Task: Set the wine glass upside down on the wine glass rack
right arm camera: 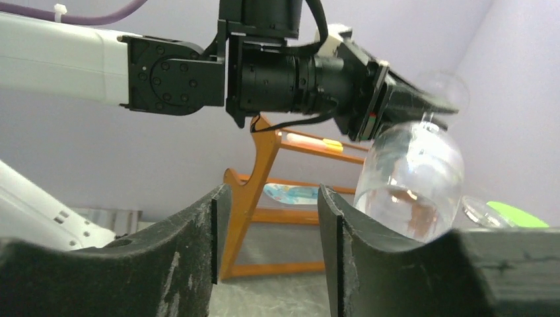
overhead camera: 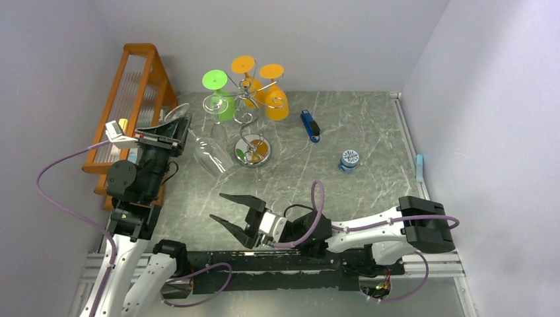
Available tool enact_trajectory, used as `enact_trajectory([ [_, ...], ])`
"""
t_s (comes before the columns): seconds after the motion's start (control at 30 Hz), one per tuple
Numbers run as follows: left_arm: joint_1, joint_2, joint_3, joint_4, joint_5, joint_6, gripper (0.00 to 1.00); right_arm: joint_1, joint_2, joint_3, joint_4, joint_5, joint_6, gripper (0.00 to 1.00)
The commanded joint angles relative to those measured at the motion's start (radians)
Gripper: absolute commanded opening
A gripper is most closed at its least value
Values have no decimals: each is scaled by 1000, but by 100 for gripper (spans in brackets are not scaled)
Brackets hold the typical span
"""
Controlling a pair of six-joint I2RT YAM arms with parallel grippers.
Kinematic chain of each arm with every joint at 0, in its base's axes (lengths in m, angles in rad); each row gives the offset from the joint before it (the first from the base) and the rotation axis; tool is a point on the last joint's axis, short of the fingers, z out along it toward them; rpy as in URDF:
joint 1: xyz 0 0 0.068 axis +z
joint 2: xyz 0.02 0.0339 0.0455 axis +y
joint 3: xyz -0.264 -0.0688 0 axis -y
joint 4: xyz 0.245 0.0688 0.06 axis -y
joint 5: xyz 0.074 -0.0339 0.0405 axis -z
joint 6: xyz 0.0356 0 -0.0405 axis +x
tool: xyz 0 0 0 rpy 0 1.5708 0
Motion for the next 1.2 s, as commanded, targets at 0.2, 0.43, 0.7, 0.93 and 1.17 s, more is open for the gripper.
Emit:
enact_trajectory([
  [0.2, 6, -50, 6, 205, 21, 430, 5, -6, -231, -52, -247, 46, 291, 59],
  [0.43, 6, -38, 16, 255, 219, 648, 5, -86, -278, 140, -641, 62, 514, 62],
  [0.7, 6, 12, 27, 356, 448, 685, 5, -324, -199, 365, -918, -267, 765, 75],
  [0.93, 6, 67, 9, 481, 589, 589, 5, -393, -95, 499, -987, -391, 845, 68],
  [1.17, 6, 76, -14, 578, 664, 520, 5, -439, -64, 481, -891, -410, 910, 56],
])
